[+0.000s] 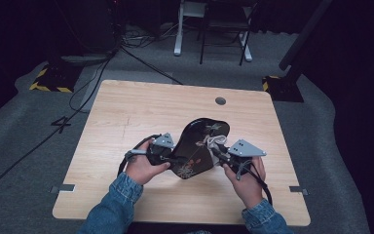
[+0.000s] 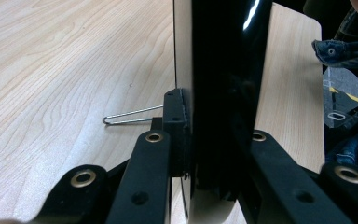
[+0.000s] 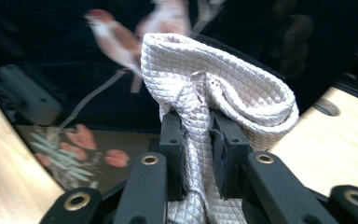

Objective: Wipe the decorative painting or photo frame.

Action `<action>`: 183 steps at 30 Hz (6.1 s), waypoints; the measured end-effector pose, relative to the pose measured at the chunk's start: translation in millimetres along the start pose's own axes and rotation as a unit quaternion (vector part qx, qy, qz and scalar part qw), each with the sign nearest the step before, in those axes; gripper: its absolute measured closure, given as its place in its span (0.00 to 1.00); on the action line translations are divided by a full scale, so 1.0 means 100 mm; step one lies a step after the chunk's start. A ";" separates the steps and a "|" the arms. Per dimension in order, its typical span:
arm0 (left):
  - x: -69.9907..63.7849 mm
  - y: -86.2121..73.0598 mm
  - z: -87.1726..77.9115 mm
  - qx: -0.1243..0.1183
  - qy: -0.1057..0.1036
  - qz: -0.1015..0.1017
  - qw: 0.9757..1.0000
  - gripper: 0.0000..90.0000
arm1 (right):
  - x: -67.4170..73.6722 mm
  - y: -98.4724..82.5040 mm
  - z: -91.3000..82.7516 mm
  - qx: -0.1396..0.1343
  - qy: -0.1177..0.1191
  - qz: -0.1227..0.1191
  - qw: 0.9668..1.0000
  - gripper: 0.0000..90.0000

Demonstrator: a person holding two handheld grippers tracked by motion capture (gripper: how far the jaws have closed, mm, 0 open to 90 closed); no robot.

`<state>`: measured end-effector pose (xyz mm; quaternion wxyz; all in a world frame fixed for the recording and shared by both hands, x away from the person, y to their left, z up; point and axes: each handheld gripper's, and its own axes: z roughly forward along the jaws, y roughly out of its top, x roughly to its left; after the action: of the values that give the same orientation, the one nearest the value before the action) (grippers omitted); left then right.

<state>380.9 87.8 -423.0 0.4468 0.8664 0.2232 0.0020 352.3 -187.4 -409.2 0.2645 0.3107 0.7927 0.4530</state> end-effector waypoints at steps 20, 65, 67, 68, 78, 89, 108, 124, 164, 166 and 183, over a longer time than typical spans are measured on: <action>0.00 -0.01 0.00 -0.002 -0.003 -0.003 1.000 0.89 | 0.27 0.05 0.08 0.000 0.048 -0.031 0.998 0.84; 0.00 0.00 0.01 -0.002 -0.005 -0.001 1.000 0.89 | 0.30 -0.08 0.12 0.010 0.048 -0.033 0.998 0.84; 0.00 0.00 0.01 -0.003 -0.004 -0.001 1.000 0.89 | 0.27 -0.09 0.12 0.011 0.043 -0.032 0.998 0.84; 0.00 0.00 0.01 -0.002 -0.005 0.000 1.000 0.89 | 0.25 -0.09 0.11 0.010 0.041 -0.034 0.999 0.84; 0.00 0.00 0.01 -0.001 -0.003 0.002 1.000 0.88 | -0.02 -0.17 0.05 0.018 0.005 -0.012 1.000 0.84; 0.00 0.00 0.02 -0.002 -0.004 0.001 1.000 0.88 | -0.23 -0.22 0.00 0.021 -0.026 0.018 0.999 0.84; 0.00 0.01 0.01 0.002 -0.004 0.000 1.000 0.89 | 0.34 -0.16 0.15 0.034 0.037 -0.035 0.998 0.84; 0.00 0.00 0.01 0.000 -0.005 -0.001 1.000 0.89 | 0.03 -0.23 0.08 0.037 0.011 -0.011 0.999 0.84; 0.00 0.00 0.02 0.001 -0.008 -0.007 1.000 0.88 | 0.31 -0.26 0.21 0.049 0.051 -0.021 0.997 0.84; 0.01 0.00 0.02 0.000 -0.008 -0.007 1.000 0.88 | 0.27 -0.27 0.20 0.052 0.040 -0.030 0.997 0.84; 0.01 0.00 0.02 -0.001 -0.012 -0.008 1.000 0.87 | -0.16 -0.40 0.13 0.064 -0.019 0.010 0.998 0.84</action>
<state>381.7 86.6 -424.7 0.4503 0.8641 0.2245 -0.0118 362.3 -207.8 -448.0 0.2545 0.3437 0.8115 0.3982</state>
